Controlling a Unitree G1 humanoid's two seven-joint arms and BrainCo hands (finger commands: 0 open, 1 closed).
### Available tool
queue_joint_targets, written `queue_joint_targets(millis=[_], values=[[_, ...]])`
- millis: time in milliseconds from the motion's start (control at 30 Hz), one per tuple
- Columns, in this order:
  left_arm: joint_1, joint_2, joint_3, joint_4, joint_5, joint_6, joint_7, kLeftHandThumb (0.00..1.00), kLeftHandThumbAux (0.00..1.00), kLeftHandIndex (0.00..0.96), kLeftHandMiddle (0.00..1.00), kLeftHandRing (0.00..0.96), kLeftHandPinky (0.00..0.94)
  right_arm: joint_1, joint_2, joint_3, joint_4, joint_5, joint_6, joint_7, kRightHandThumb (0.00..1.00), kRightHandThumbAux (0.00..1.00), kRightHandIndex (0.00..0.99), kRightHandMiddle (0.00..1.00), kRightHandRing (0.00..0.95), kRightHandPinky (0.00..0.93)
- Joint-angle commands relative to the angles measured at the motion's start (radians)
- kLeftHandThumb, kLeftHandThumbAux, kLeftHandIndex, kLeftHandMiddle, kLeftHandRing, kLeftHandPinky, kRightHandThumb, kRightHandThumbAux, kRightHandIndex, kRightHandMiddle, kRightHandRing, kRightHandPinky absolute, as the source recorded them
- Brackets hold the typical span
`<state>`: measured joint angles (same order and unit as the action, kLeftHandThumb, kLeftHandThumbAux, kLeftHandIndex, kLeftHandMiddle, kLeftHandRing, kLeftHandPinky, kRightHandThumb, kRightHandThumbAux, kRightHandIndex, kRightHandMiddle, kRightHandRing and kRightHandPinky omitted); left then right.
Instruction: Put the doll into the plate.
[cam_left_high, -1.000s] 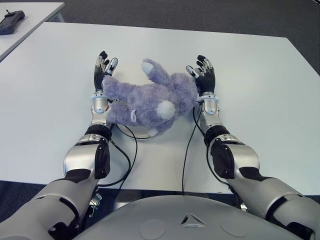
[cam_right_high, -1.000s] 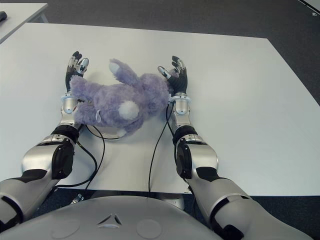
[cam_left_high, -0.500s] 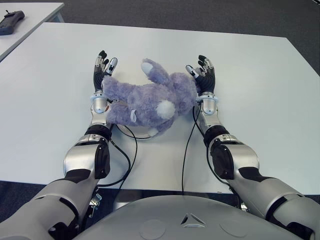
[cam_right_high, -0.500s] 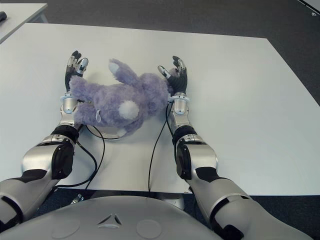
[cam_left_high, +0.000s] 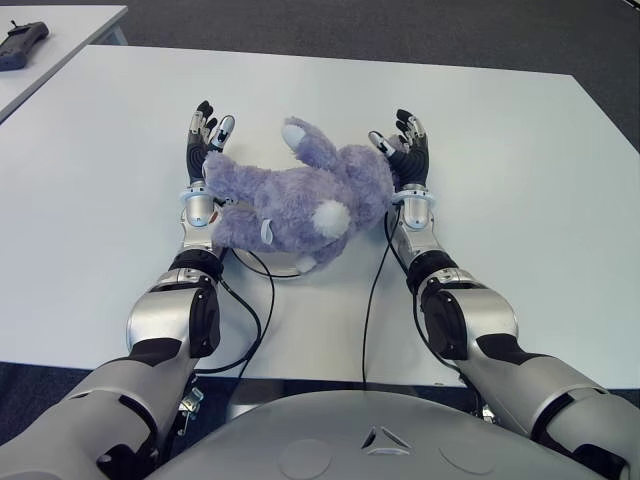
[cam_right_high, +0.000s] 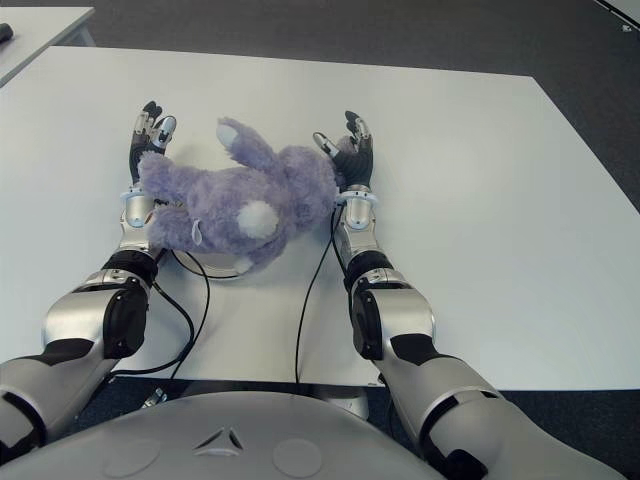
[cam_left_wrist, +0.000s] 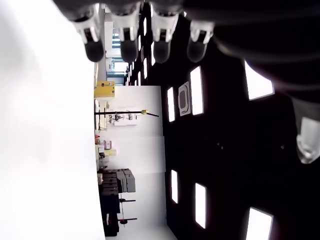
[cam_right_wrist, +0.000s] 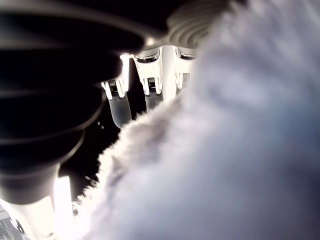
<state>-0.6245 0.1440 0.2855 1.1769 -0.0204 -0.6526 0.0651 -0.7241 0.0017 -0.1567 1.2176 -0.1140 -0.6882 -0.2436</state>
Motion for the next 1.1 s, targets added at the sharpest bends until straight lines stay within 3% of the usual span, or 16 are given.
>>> queue_joint_targets(millis=[33, 1100], values=[[0.290, -0.072, -0.006, 0.131, 0.004, -0.003, -0.005, 0.000, 0.463, 0.007, 0.019, 0.000, 0.000, 0.253, 0.061, 0.008, 0.124, -0.003, 0.041, 0.037, 0.000, 0.711, 0.148, 0.147, 0.100, 0.052], [0.296, -0.061, -0.023, 0.129, 0.013, -0.010, 0.003, 0.000, 0.452, 0.000, 0.006, 0.000, 0.000, 0.254, 0.076, -0.049, 0.122, 0.066, 0.042, 0.124, 0.000, 0.732, 0.122, 0.133, 0.097, 0.062]])
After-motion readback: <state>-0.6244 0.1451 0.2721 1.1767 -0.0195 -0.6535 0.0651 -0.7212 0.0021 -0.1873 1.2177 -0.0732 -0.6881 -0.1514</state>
